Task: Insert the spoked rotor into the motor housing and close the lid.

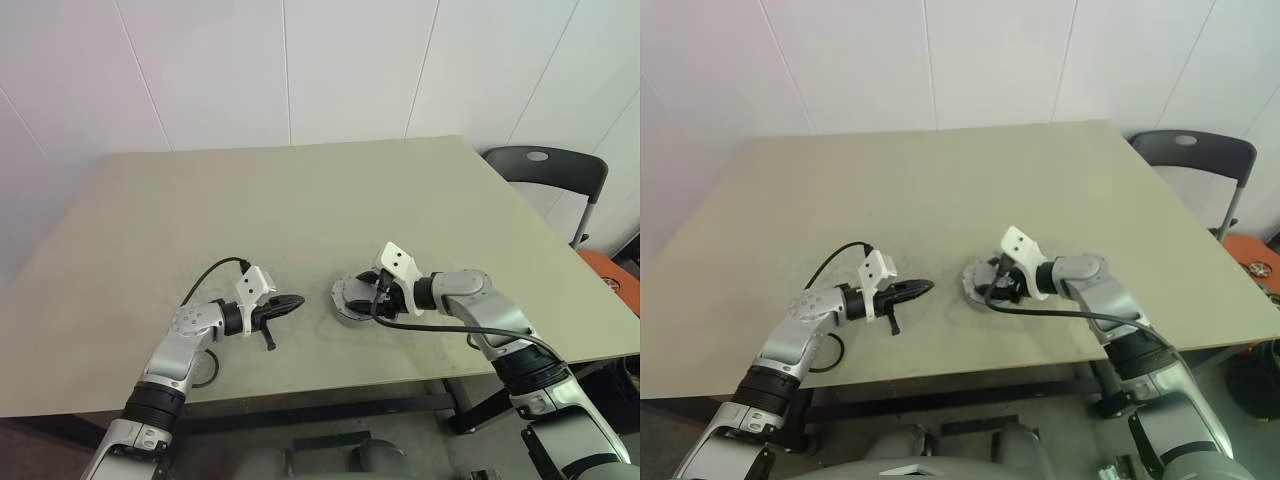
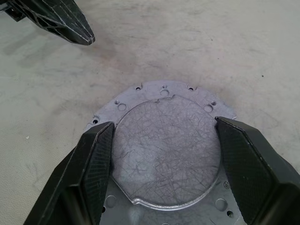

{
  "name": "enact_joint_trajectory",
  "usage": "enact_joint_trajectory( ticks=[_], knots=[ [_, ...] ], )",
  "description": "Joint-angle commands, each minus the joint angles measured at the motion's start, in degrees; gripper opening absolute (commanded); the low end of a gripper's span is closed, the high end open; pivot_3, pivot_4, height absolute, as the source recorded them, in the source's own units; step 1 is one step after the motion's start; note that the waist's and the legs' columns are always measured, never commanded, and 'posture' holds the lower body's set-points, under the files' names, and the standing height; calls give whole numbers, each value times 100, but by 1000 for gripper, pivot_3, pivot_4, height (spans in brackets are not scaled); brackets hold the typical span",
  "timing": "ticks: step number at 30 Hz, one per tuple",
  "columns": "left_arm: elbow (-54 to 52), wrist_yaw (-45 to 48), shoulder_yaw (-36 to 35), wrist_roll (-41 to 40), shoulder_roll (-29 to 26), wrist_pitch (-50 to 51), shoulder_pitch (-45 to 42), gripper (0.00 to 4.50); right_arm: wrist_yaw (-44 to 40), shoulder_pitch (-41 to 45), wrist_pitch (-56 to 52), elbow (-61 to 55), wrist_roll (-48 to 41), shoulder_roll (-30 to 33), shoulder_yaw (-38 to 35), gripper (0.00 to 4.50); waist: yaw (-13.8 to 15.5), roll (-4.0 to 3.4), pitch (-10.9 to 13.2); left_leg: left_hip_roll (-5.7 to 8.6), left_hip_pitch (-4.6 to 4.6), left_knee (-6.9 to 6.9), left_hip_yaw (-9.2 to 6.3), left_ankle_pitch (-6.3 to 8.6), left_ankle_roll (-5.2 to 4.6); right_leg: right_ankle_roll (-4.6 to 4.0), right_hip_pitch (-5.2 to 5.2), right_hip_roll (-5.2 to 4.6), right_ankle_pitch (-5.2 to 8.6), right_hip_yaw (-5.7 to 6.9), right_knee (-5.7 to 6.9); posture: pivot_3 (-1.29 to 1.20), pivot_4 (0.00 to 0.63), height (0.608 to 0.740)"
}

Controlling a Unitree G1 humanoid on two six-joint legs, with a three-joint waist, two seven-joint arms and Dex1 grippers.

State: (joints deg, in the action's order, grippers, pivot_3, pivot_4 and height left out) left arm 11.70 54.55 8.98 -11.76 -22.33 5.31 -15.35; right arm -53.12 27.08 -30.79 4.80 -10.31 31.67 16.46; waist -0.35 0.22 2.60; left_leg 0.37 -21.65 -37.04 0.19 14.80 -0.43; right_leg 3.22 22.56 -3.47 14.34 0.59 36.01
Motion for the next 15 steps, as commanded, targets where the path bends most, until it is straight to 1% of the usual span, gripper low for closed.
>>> enact_joint_trajectory(
  ticks=[1,5,8,10,12,14,15],
  knots=[
    [-58,-25,21,39,16,-70,-30,0,1,-44,-71,140,194,204,-33,3045,9,0,0,1,-3,1,0,0,0,0,0,-1,0,0,0,0,0,740],
    [-36,-36,53,44,9,-72,-44,0,-55,-41,-34,217,347,313,130,3045,67,0,0,2,-18,-1,0,0,-1,0,2,-2,-1,0,2,0,0,740],
    [-22,-50,65,50,5,-72,-57,0,-331,-118,-168,70,171,378,162,3045,126,0,0,2,-18,-1,0,0,0,0,19,-3,0,2,1,0,0,740],
    [-22,-57,70,54,5,-74,-54,0,-439,-150,-309,-28,-69,303,28,3045,131,0,-1,3,-21,-1,-1,0,0,0,20,-6,0,5,-1,0,0,740],
    [-15,-66,76,60,10,-80,-54,0,-425,-145,-362,-4,-111,260,-26,3045,128,1,-1,5,-45,-1,-1,0,0,0,23,-8,0,5,-3,0,0,740],
    [-14,-73,80,58,13,-83,-53,0,-431,-149,-373,-9,-125,245,-49,3045,121,3,-3,10,-79,-3,-1,-1,-2,1,54,-10,-2,3,0,0,0,740],
    [-12,-75,82,60,13,-86,-52,0,-472,-155,-409,-56,-200,227,-92,3045,122,3,-3,10,-81,-2,0,-1,-2,1,56,-10,-3,3,0,0,0,740]
  ],
)
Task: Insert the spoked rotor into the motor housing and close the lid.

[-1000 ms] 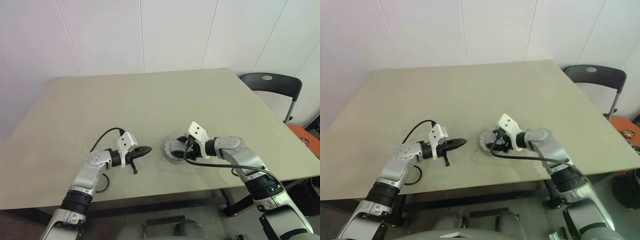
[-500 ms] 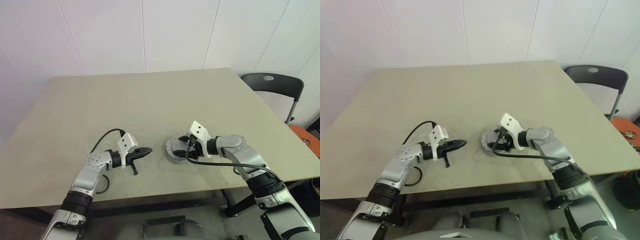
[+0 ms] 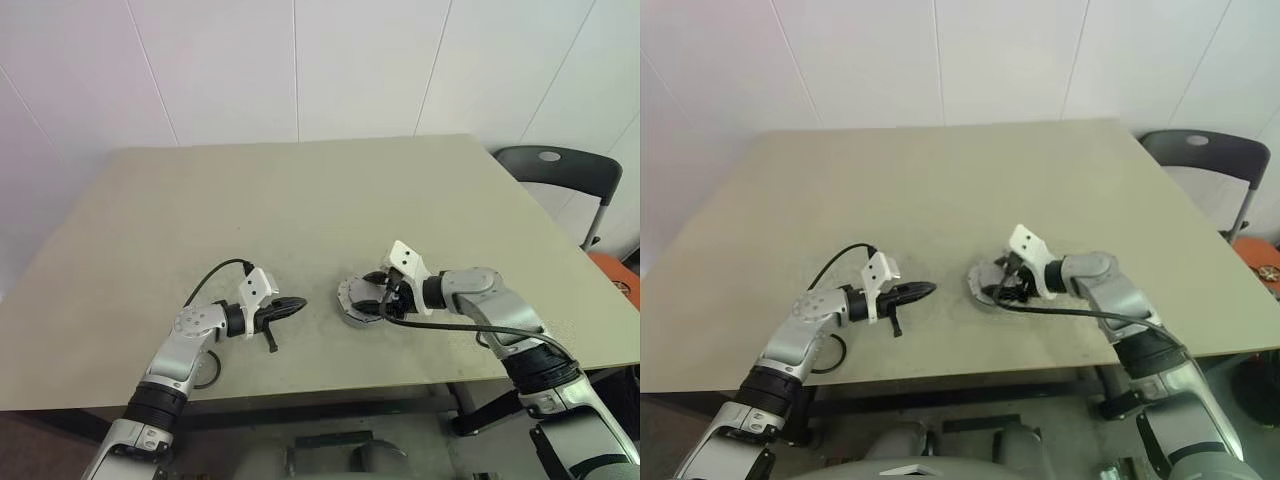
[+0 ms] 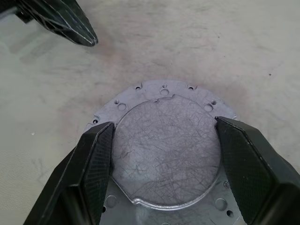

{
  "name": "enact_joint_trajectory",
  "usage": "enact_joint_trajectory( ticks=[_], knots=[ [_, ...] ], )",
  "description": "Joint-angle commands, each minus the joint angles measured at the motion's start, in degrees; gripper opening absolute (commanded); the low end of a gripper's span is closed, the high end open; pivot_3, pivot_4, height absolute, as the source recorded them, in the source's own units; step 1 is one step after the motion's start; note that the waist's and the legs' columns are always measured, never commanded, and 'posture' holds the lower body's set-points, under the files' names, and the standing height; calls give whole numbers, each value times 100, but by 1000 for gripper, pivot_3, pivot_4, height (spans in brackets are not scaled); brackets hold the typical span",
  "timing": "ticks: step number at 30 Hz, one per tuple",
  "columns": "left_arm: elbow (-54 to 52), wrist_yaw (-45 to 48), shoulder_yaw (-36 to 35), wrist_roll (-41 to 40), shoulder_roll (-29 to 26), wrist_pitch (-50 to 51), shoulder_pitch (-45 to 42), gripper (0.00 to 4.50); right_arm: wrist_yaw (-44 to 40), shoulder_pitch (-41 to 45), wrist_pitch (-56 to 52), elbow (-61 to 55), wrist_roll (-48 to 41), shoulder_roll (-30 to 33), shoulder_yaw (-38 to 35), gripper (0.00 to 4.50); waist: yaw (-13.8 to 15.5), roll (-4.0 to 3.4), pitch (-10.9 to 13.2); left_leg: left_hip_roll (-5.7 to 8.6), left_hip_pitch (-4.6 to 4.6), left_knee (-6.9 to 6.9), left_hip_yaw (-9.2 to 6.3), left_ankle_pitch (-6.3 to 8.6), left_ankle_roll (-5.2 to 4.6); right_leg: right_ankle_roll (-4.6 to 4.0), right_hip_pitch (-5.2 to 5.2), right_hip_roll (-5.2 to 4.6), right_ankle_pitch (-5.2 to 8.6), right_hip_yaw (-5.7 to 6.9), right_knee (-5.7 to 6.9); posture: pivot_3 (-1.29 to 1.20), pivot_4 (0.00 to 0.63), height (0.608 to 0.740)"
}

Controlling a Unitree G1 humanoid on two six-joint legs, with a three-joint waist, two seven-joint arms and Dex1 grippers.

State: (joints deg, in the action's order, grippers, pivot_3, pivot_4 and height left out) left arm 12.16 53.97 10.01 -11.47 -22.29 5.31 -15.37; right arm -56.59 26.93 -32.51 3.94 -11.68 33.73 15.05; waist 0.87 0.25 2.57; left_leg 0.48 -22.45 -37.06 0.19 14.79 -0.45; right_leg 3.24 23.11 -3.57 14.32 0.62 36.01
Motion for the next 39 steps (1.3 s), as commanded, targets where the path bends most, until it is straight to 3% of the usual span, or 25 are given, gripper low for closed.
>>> enact_joint_trajectory(
  ticks=[1,15,22,31,39],
  knots=[
    [-55,-20,-17,37,8,-89,-50,0,-149,-139,-273,-10,-135,-4,2,3045,3,0,0,0,-1,2,0,0,0,0,2,0,0,0,0,0,0,740],
    [75,-14,53,163,9,-115,-106,0,260,23,298,382,552,-33,169,3045,-15,-1,0,-1,3,1,-1,0,0,-2,4,0,1,0,7,0,0,740],
    [36,-21,6,91,97,-159,-174,0,-262,-133,-87,413,341,158,344,3045,10,-1,-5,-3,14,-9,-1,0,0,-4,1,-3,0,3,9,0,0,740],
    [378,-76,-56,-126,765,-163,-1150,0,-277,-220,-27,412,394,71,385,3045,64,13,-15,5,6,-8,-1,0,0,-3,-10,-8,0,5,1,0,0,740],
    [1788,286,715,585,1302,-337,-2335,0,-282,-178,91,495,460,22,409,3045,125,15,-16,0,15,-10,0,-1,-2,-1,-19,32,0,14,3,0,0,740]
  ],
)
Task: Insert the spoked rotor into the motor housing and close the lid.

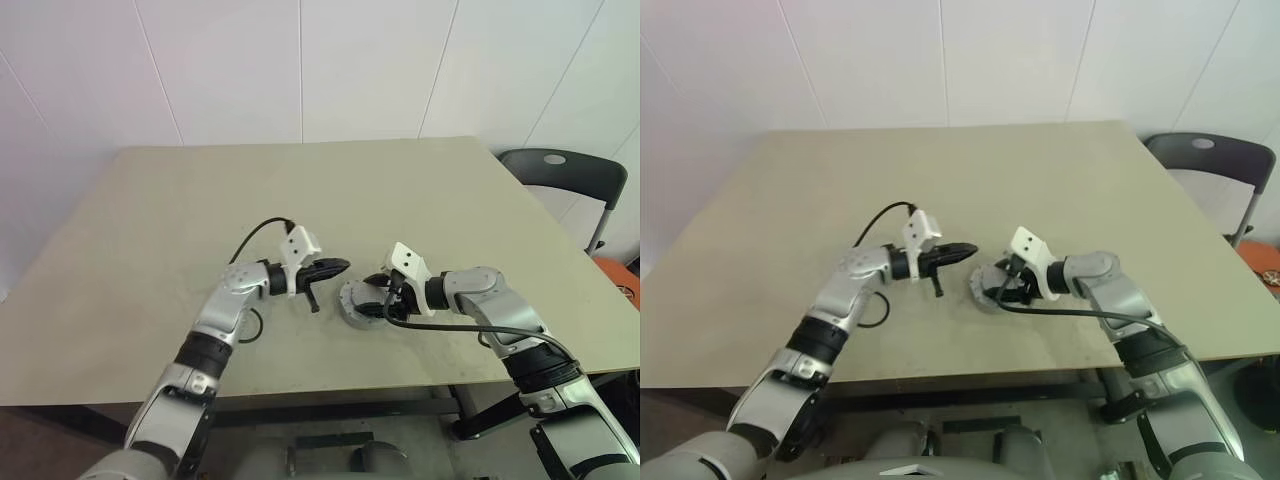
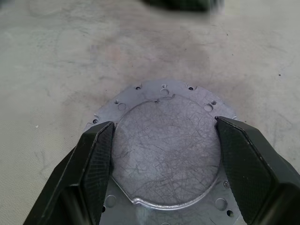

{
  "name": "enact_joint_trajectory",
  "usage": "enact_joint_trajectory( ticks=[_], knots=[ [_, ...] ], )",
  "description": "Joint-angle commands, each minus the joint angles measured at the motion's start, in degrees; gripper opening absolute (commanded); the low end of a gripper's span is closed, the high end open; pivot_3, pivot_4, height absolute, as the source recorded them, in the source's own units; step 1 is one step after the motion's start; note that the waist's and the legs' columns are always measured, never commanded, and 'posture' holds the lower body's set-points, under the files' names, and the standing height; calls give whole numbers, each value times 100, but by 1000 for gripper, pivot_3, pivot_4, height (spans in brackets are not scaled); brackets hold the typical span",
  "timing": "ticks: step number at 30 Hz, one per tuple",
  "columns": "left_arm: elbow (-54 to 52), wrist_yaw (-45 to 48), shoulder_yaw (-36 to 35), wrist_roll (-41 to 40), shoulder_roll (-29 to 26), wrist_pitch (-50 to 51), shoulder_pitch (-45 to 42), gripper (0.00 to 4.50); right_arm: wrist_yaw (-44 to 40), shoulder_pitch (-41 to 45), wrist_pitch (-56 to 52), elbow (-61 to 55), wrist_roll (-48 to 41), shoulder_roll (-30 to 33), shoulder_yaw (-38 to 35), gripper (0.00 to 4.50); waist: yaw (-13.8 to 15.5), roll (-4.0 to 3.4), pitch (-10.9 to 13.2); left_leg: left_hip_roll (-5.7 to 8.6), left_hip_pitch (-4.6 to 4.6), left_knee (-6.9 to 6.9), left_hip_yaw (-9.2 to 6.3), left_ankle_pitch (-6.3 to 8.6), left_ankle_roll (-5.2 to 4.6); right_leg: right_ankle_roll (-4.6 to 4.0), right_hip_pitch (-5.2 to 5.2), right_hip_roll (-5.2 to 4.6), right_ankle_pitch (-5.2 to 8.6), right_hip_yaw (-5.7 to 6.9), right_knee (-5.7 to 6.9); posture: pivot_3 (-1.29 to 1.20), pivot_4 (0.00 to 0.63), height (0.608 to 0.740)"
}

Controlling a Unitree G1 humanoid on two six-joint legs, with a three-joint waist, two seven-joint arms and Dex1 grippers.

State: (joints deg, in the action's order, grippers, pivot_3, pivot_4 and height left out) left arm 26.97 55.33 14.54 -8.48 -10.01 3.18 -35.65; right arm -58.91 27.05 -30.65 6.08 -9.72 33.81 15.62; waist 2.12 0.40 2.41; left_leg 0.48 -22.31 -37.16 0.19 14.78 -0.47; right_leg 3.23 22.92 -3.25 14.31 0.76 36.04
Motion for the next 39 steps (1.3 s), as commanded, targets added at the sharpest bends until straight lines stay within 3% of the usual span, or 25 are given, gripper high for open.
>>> enact_joint_trajectory(
  ticks=[1,8,16,18,21,27,39],
  knots=[
    [468,186,368,403,101,-136,-388,0,-47,-197,-93,268,263,13,351,3045,-3,0,0,0,1,-1,0,0,0,0,-2,2,0,0,0,0,0,740],
    [686,471,1144,1242,-219,129,-380,0,26,-320,-115,125,212,22,274,3045,4,4,-3,-17,12,0,-11,0,0,0,-15,38,2,-9,-1,0,0,740],
    [265,624,1257,1291,-491,695,-121,0,267,-211,-67,250,91,-189,50,3045,-19,2,-11,-23,87,13,-19,3,0,22,-68,39,18,-11,-21,0,0,740],
    [146,568,1180,1220,-484,749,-35,0,252,-184,-54,306,103,-193,36,3772,-25,2,-17,-24,91,12,-19,3,0,22,-70,35,18,-13,-20,0,0,740],
    [8,483,1080,1151,-485,841,111,0,284,-166,-48,353,109,-207,-12,4481,-28,-1,-31,-26,92,12,-22,3,0,21,-69,27,18,-18,-18,0,0,740],
    [-185,452,982,1022,-465,1036,373,0,112,-179,-32,239,-163,-213,-249,4481,-21,-4,-35,-27,92,11,-24,3,0,21,-67,26,18,-18,-15,0,0,740],
    [-107,313,985,1058,-435,991,401,0,-150,56,-870,435,-1381,20,-1564,4481,-1,-8,-33,-25,83,11,-23,3,1,18,-60,18,16,-18,-15,0,0,740]
  ],
)
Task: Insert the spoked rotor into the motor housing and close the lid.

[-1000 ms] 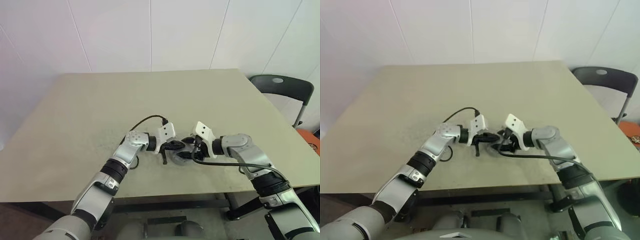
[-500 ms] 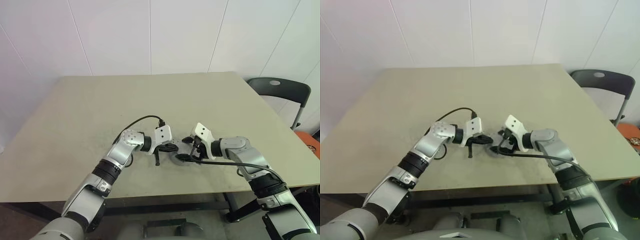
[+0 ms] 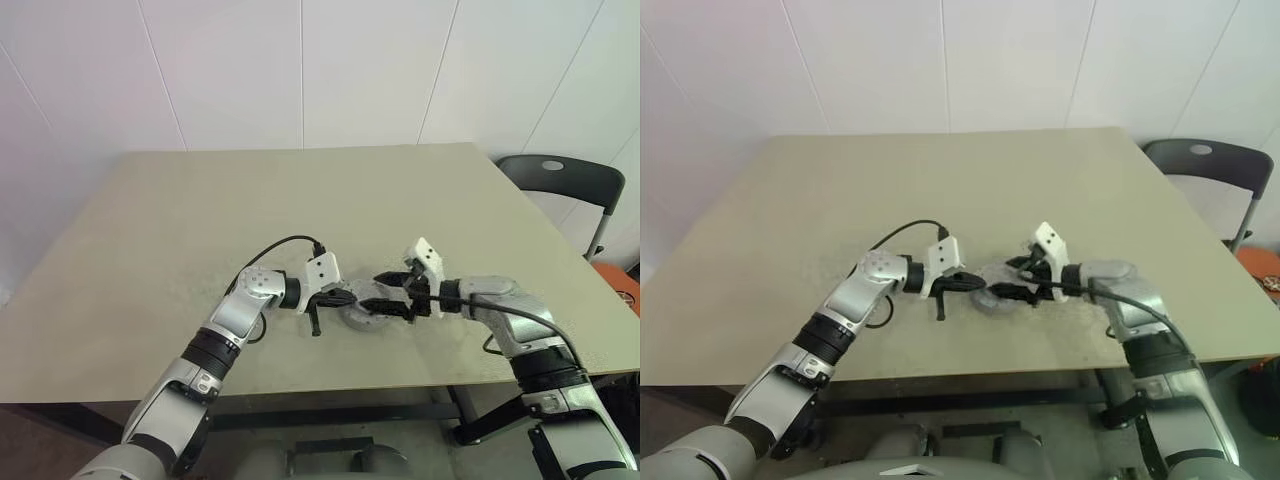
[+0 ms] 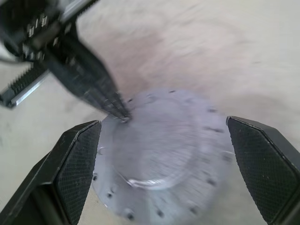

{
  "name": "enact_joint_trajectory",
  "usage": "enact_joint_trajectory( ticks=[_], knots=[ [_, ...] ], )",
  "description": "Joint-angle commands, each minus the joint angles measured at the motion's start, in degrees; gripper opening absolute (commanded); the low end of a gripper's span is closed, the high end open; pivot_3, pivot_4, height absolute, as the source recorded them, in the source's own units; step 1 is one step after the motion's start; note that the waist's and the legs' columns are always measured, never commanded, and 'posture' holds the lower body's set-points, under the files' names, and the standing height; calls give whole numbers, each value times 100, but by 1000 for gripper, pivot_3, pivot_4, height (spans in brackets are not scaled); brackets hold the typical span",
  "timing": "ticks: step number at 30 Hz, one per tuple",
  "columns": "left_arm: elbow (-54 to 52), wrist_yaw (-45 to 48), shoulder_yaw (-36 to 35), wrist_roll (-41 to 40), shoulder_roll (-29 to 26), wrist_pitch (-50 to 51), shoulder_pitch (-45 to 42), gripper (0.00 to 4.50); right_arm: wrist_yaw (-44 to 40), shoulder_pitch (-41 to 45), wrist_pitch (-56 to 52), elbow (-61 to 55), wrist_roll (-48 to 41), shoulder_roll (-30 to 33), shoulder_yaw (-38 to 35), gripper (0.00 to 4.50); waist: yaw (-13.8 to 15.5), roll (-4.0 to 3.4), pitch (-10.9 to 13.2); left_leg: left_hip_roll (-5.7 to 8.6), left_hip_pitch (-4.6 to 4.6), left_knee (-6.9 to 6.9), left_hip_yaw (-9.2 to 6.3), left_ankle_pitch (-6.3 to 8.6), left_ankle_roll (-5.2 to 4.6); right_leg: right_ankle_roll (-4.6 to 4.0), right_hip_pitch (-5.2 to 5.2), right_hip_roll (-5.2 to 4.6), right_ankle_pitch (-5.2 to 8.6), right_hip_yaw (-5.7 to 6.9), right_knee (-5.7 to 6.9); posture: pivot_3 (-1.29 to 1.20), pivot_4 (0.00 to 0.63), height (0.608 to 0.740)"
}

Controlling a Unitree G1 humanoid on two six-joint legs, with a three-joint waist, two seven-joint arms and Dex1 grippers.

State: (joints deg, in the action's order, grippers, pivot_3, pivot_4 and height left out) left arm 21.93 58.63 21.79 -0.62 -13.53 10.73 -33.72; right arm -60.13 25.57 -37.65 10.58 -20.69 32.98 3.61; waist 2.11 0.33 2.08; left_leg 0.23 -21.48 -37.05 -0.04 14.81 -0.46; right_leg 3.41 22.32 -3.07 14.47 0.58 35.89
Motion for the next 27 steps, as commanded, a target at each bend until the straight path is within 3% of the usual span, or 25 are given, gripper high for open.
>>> enact_joint_trajectory(
  ticks=[1,12,18,22,27],
  knots=[
    [401,-22,261,270,-80,236,212,0,3,204,-251,37,-287,143,-399,4481,0,-1,0,0,0,0,0,0,0,1,0,-1,1,0,0,0,0,740],
    [568,-46,162,287,-176,189,80,0,278,118,-1803,404,-271,521,-234,4481,-6,-7,1,5,-4,2,4,0,1,2,6,-14,2,1,-2,0,0,740],
    [719,-22,137,315,-323,100,-24,0,192,152,-2725,128,-771,381,-316,4481,-65,-7,1,3,-2,4,3,0,0,4,5,-8,3,5,0,0,0,740],
    [1028,22,125,412,-496,-61,-286,0,451,283,-3429,25,-1235,-146,-498,4481,-161,0,6,2,-10,9,3,0,0,4,-1,-5,3,6,4,0,0,740],
    [1434,32,-21,436,-603,-227,-690,0,1418,803,-4213,699,-1620,-1296,-1556,4481,-184,-21,25,-2,-39,6,2,-1,-2,4,36,13,-1,-2,25,0,0,740]
  ],
)
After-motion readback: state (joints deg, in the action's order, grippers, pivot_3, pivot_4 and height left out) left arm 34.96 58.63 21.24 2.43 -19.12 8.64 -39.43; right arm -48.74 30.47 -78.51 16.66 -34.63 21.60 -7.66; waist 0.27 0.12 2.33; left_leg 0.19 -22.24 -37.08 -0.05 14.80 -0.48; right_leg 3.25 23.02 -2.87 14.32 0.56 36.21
